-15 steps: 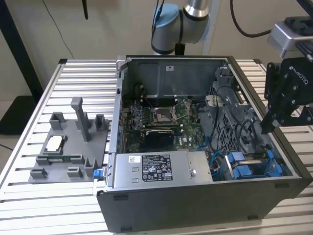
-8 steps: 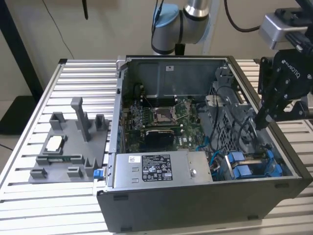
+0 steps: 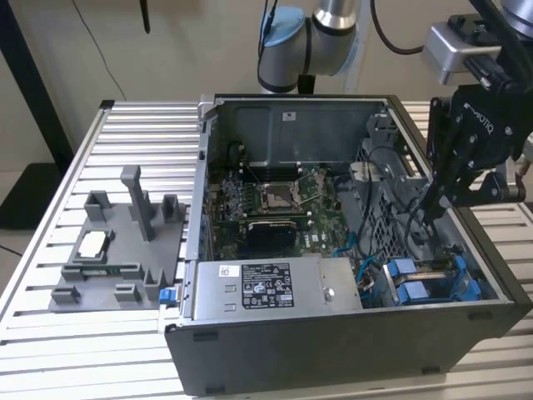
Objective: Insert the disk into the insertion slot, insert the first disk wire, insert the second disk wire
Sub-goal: 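Insert the second disk wire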
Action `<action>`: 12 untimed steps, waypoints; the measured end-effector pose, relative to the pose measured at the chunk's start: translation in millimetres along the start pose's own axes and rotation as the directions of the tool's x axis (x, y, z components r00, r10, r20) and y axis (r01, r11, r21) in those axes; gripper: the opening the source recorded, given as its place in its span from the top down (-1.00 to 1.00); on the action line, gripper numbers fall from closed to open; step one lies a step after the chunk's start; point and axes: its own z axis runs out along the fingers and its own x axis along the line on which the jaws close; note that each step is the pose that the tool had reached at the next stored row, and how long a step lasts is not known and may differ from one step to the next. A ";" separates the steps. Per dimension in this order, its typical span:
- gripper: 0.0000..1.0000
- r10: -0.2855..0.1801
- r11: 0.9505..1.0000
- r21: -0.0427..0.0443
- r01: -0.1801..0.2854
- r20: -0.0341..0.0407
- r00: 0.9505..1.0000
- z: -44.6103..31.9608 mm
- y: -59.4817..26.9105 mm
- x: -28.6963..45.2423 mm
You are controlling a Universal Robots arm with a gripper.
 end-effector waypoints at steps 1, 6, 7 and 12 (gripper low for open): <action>0.69 0.000 1.000 0.002 0.000 0.000 1.000 0.5 0.6 0.0; 0.69 -0.006 1.000 0.018 0.006 0.000 1.000 4.4 5.1 1.4; 0.69 -0.008 1.000 0.023 0.008 -0.001 1.000 5.3 6.2 1.8; 0.69 -0.020 0.999 0.048 0.020 -0.001 1.000 8.7 11.3 4.1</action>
